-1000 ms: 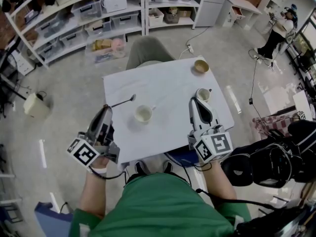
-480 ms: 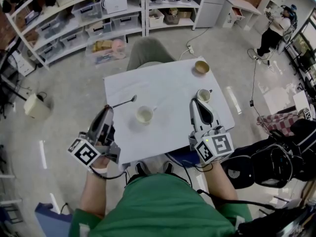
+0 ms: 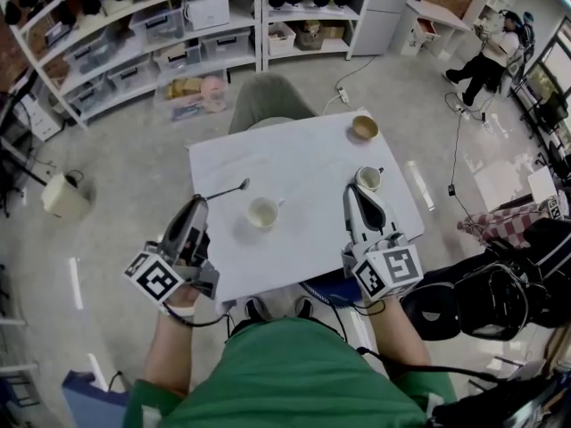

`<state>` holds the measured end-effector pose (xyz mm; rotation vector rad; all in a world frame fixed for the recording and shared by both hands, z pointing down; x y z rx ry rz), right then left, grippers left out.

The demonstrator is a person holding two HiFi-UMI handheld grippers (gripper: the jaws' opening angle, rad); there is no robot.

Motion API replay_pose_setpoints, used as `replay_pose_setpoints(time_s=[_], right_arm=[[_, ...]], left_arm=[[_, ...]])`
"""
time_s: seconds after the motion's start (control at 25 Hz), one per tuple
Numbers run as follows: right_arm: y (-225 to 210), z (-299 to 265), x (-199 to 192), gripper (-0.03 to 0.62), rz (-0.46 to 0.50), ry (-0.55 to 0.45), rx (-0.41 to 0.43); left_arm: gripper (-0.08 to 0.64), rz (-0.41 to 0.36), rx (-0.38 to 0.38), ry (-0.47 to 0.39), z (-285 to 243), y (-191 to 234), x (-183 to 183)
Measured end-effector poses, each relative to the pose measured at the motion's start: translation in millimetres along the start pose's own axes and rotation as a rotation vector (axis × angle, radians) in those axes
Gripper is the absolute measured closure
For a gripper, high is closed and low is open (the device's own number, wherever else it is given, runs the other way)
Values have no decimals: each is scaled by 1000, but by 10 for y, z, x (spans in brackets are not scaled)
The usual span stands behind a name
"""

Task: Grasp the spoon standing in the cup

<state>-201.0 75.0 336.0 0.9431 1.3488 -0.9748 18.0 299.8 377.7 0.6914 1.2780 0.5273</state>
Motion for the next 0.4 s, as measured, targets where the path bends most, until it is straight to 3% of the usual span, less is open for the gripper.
replay_pose_setpoints(time_s=[0.4], right_arm=[[170,-128,63,569,7,8,-14]], left_arm=[[502,-2,-2,39,-15,182,154]])
Point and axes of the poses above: the fingertips, and each gripper's own axes: z backward along the fingers, y to its left, x out of its top, the point moved 4 cm from there along z, backward along the fingers, and after that the axes turned 3 degrees about z, right-handed, at the moved point
